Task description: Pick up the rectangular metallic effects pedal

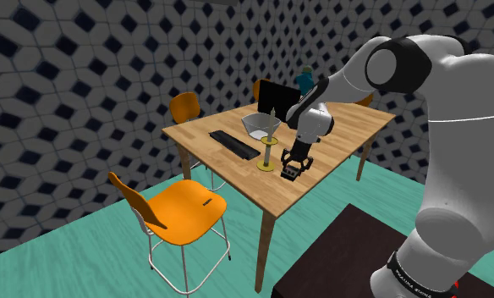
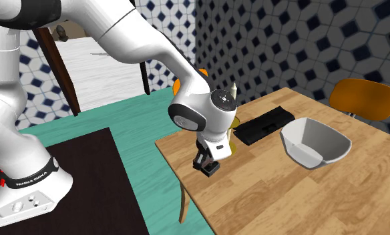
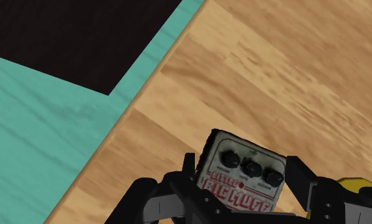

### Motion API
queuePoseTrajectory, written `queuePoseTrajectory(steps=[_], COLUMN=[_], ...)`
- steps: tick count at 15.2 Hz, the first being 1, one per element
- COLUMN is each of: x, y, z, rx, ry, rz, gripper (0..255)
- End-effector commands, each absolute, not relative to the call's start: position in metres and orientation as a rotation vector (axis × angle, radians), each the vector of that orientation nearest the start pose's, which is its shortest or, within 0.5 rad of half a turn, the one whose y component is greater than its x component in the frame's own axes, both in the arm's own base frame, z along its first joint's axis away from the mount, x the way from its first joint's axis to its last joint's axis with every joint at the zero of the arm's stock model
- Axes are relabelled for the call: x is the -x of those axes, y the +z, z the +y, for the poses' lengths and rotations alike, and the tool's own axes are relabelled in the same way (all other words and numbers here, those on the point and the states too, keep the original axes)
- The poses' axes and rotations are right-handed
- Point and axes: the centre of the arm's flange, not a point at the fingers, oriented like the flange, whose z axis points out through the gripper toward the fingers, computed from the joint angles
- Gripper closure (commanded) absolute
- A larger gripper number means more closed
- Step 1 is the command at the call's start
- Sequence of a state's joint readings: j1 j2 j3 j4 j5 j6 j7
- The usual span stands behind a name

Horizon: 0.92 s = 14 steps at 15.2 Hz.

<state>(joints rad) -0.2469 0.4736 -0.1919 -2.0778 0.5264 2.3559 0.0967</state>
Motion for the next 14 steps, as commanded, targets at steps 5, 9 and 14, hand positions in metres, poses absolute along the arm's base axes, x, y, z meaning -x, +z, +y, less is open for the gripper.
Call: queuePoseTrajectory(steps=[5,9,14], x=[-0.516,-0.516,-0.516], y=[0.197,0.218,0.244], z=[-0.237,-0.237,-0.237], rx=[2.56,2.56,2.56], ry=[0.178,0.178,0.178], rz=[1.286,1.286,1.286], gripper=[255,255,255])
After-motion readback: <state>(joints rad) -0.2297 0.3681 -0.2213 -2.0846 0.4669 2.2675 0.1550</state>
